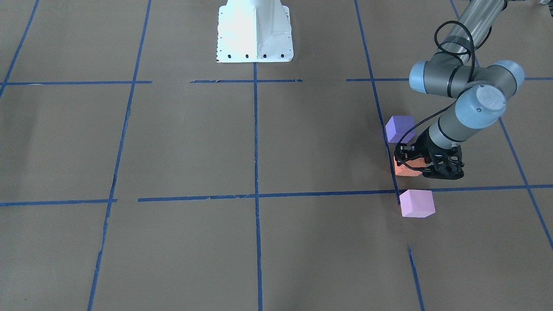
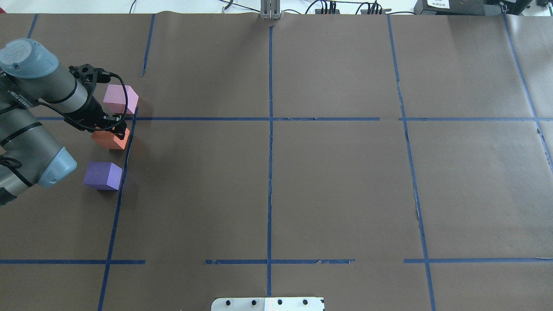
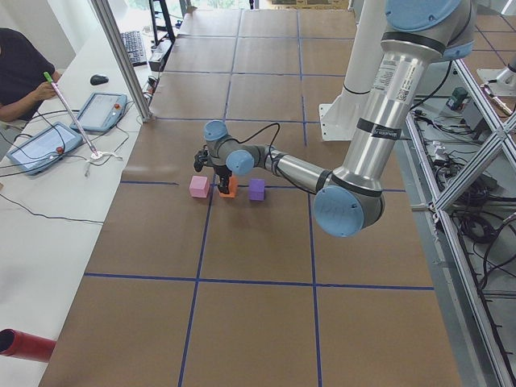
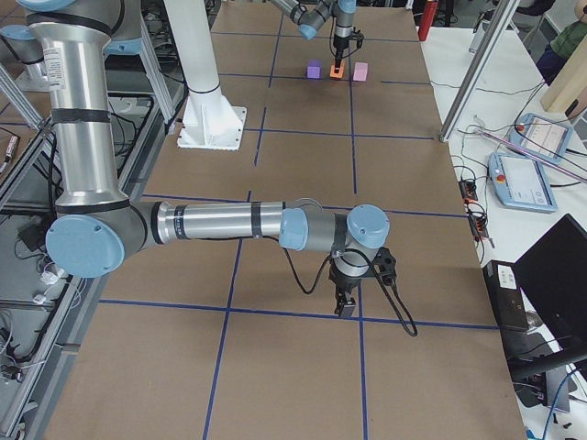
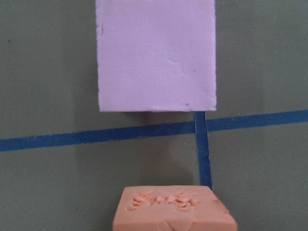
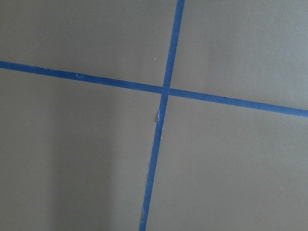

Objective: Arrange blocks in a line
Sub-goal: 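Lower the orange cube between the pink and purple cubes and release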

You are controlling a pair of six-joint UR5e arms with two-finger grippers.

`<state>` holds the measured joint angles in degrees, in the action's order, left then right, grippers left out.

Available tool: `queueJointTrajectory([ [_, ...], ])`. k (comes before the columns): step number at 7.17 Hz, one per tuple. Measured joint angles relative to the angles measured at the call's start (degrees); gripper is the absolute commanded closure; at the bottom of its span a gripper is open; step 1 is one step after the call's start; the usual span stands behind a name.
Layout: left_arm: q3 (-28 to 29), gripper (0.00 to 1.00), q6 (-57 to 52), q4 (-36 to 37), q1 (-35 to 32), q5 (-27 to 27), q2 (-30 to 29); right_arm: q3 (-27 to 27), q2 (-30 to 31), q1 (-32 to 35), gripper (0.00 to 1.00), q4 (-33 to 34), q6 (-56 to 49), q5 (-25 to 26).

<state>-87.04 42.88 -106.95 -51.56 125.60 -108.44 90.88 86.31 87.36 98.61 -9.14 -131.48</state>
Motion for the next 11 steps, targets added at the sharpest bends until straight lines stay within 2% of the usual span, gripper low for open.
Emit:
queueJointTrajectory([
  [2,0.4,0.71,0.17,-0.02,0.05,0.01,0.06,0.0,-0.04,0.0,0.0,0.0,0.0,0.0],
  [3,0.55,0.64,0.66,-0.04,0.05,0.08,0.05,0.0,-0.03,0.0,0.0,0.0,0.0,0.0],
  [6,0.64,0.62,1.41,-0.64,0.09,0.21,-0.01,0.0,0.0,0.0,0.0,0.0,0.0,0.0],
  [9,0.89,0.32,1.4,-1.21,0.18,0.21,-0.02,0.0,0.0,0.0,0.0,0.0,0.0,0.0],
  [10,1.23,0.27,1.38,-1.55,0.2,0.19,-0.02,0.0,0.0,0.0,0.0,0.0,0.0,0.0],
  [11,1.44,0.11,1.4,-1.79,0.25,0.2,-0.02,0.0,0.0,0.0,0.0,0.0,0.0,0.0],
])
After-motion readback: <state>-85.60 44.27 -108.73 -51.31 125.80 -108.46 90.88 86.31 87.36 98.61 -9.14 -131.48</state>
